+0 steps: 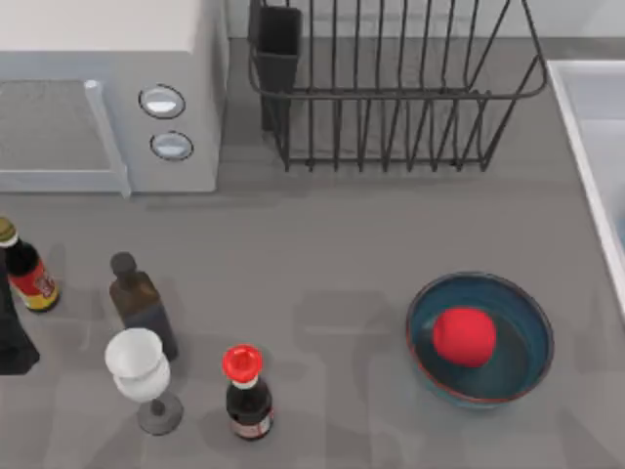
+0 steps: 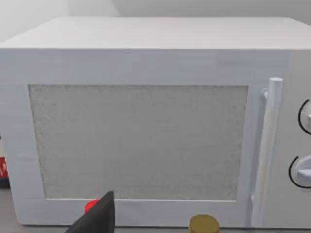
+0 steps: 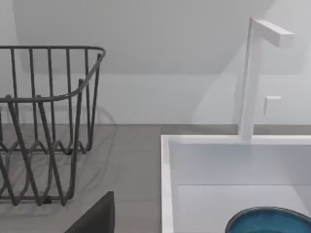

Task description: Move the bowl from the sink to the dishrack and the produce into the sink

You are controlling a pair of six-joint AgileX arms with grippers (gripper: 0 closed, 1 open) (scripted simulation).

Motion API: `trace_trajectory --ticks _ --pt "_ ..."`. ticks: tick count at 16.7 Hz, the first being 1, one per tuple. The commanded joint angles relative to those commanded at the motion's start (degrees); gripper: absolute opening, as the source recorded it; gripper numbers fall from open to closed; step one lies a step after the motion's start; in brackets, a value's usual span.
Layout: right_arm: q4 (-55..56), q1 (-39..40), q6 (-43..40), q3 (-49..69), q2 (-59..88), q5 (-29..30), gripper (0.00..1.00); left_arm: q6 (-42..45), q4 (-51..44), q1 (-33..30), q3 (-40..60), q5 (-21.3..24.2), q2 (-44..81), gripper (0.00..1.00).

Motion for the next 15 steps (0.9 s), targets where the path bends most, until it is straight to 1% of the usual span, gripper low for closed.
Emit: trace_trajectory --ticks 4,7,11,15 --pt "-0.62 -0.05 -0.19 1.55 1.41 -0.18 1.0 0.0 0.0 0.0 0.0 0.0 0.0 1.0" --pt "-3.35 -0.55 -1.1 7.85 7.5 -0.67 1.0 0.0 0.0 0.0 0.0 0.0 0.0 1.0" --pt "-10.24 -2.37 -3.38 22.2 22.27 -1.16 1.0 0.0 0.0 0.0 0.0 0.0 0.0 1.0" --pt "-20.0 -5.4 -6.52 41.23 42.68 -1.34 1.0 0.0 0.0 0.0 0.0 0.0 0.0 1.0"
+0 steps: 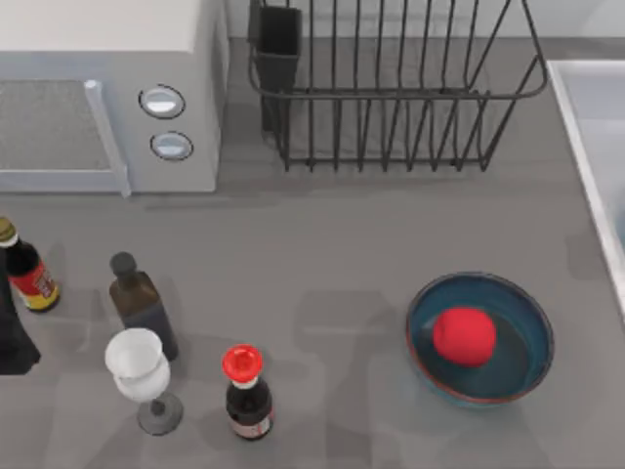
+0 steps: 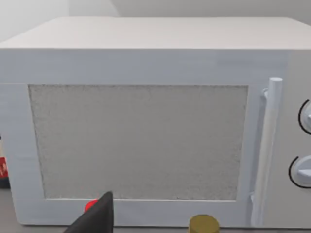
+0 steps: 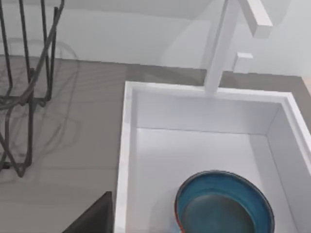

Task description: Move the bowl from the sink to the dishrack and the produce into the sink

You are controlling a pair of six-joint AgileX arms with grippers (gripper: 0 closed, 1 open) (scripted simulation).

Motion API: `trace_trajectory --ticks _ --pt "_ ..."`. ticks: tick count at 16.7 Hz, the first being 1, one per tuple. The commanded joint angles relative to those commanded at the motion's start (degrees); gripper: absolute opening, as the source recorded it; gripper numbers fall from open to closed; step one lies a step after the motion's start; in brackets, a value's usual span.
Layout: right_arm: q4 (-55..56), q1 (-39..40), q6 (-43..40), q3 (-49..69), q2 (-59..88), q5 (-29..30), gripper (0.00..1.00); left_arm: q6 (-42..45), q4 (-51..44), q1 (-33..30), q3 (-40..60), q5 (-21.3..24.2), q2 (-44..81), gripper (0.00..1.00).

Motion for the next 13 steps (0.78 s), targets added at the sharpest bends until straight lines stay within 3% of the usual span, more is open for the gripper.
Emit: trace_trajectory --ticks 13 --pt "-37.1 -12.14 -10.65 67.89 75.77 -0.06 1.0 0.0 0.0 0.0 0.0 0.0 0.0 1.0"
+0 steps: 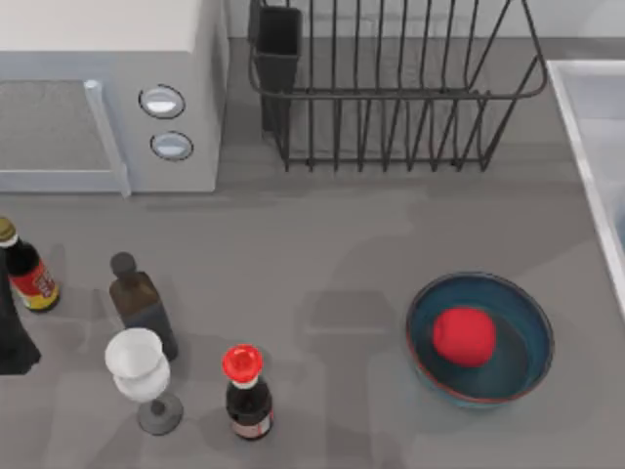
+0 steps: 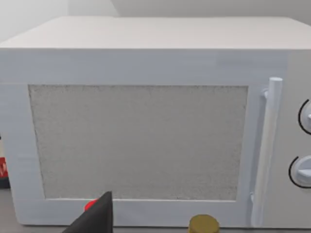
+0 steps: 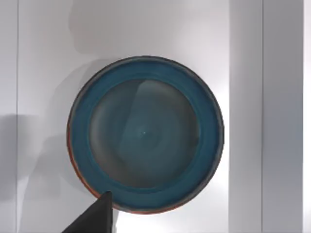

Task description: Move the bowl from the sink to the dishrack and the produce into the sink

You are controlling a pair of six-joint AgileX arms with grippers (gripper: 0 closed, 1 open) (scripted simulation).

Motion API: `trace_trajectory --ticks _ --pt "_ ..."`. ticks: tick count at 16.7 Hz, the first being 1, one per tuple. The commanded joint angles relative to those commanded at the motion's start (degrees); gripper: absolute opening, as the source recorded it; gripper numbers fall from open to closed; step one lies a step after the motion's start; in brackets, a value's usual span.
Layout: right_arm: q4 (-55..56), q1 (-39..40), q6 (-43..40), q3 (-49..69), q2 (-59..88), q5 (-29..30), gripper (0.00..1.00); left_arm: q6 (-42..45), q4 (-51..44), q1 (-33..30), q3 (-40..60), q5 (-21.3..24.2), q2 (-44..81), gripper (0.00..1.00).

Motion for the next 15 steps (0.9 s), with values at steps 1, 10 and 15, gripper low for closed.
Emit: trace_trajectory --ticks 1,10,15 --pt "-2.44 -0.78 -0.62 4.26 4.87 -0.02 1.0 0.0 0.0 0.0 0.0 0.0 0.0 1.0" --pt "-14.52 -4.56 -3.46 25.03 28.72 -0.19 1.0 0.0 0.0 0.0 0.0 0.0 0.0 1.0" --pt "-14.42 -4.24 -3.42 24.87 28.76 -0.17 1.0 0.0 0.0 0.0 0.0 0.0 0.0 1.0"
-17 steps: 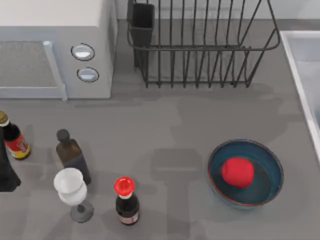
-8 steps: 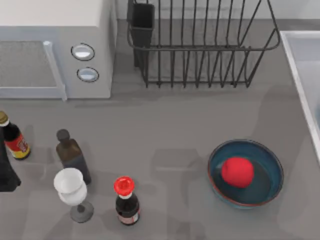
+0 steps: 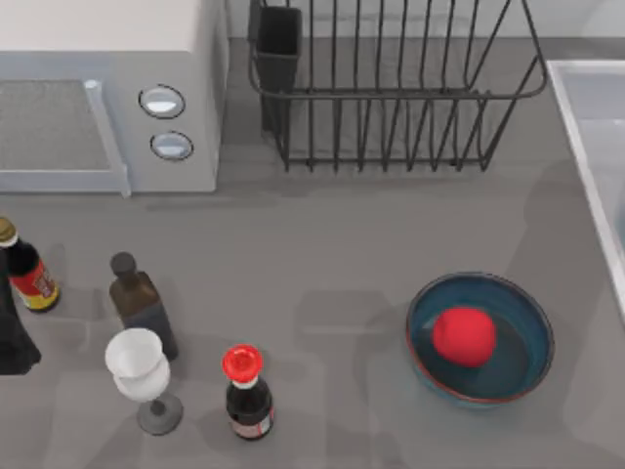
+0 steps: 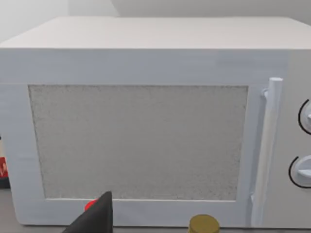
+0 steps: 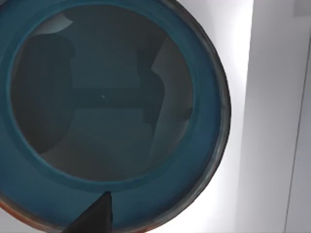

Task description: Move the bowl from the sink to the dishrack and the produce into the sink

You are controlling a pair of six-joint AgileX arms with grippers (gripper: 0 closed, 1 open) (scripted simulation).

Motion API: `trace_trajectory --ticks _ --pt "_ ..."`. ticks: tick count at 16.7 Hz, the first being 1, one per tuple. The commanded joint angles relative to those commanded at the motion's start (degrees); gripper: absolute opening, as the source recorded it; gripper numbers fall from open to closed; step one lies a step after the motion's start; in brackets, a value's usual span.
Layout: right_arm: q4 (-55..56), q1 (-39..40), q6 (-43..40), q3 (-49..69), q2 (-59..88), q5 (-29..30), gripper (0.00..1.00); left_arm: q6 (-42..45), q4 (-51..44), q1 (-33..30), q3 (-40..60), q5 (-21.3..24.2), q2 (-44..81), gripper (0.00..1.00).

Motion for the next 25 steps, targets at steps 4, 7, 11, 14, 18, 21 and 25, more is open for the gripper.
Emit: trace_trajectory --ticks 4,7,11,14,18,21,25 --pt "4.18 -0.08 0.24 -2.06 2.16 0.04 1.0 0.0 0.0 0.0 0.0 0.0 0.0 1.0" --pt "11.32 0.03 0.35 -5.23 5.57 0.1 1.0 0.0 0.0 0.0 0.0 0.0 0.0 1.0" --pt "15.34 0.1 0.43 -7.32 7.91 0.14 1.0 0.0 0.0 0.0 0.0 0.0 0.0 1.0" --pt "15.34 0.1 0.43 -7.32 7.91 0.14 1.0 0.0 0.0 0.0 0.0 0.0 0.0 1.0" --pt "15.34 0.1 0.43 -7.32 7.91 0.14 0.7 0.0 0.0 0.0 0.0 0.0 0.0 1.0" --pt "15.34 0.1 0.43 -7.32 7.91 0.14 0.47 0.0 0.0 0.0 0.0 0.0 0.0 1.0" --pt "15.34 0.1 0.43 -7.32 7.91 0.14 0.17 0.0 0.0 0.0 0.0 0.0 0.0 1.0"
